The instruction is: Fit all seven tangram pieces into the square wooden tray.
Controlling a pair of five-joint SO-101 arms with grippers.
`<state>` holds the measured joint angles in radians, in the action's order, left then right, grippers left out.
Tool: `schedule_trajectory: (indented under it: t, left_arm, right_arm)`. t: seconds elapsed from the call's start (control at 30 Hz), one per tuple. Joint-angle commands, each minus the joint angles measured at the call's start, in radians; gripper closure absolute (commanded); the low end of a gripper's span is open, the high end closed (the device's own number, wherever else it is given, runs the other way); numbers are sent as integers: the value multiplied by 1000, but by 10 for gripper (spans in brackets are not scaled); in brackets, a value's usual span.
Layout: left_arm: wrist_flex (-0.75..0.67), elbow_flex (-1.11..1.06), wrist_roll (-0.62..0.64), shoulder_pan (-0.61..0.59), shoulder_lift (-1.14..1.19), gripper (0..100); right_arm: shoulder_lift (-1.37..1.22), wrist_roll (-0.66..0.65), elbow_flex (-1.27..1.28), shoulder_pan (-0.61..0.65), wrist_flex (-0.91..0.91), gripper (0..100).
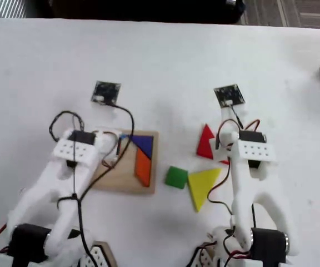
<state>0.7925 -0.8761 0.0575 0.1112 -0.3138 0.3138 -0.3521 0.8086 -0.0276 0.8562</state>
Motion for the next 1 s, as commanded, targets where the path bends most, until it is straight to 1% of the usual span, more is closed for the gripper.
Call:
schedule_trajectory:
  t: [0.0, 0.07, 0.13, 0.23, 0.33, 0.47, 0.73, 0.9, 0.97]
  left_arm:
    - [-21, -8, -63, -50, -51, 978]
    - [-20, -18, -110, -54, -35, 978]
    - [-18, -18, -118, -45, 15, 978]
    - [-2, 21, -123, 5, 107, 978]
    - [61, 63, -124, 54, 148, 978]
    - [72, 54, -124, 127, 150, 978]
    - [72, 55, -117, 202, 150, 978]
    - [74, 57, -117, 197, 147, 978]
    - [100, 58, -120, 196, 127, 978]
  right_arm:
    - [35, 0, -6, -7, -18, 981]
    - [35, 0, -6, -8, -18, 981]
    - [35, 0, -6, -5, -18, 981]
    - [35, 0, -6, -5, -18, 981]
    - [35, 2, -6, -8, -18, 981]
    - [35, 2, -6, -8, -18, 981]
    - [35, 0, -6, -4, -19, 981]
    - [35, -2, -6, -4, -19, 981]
    - [35, -2, -6, -4, -19, 981]
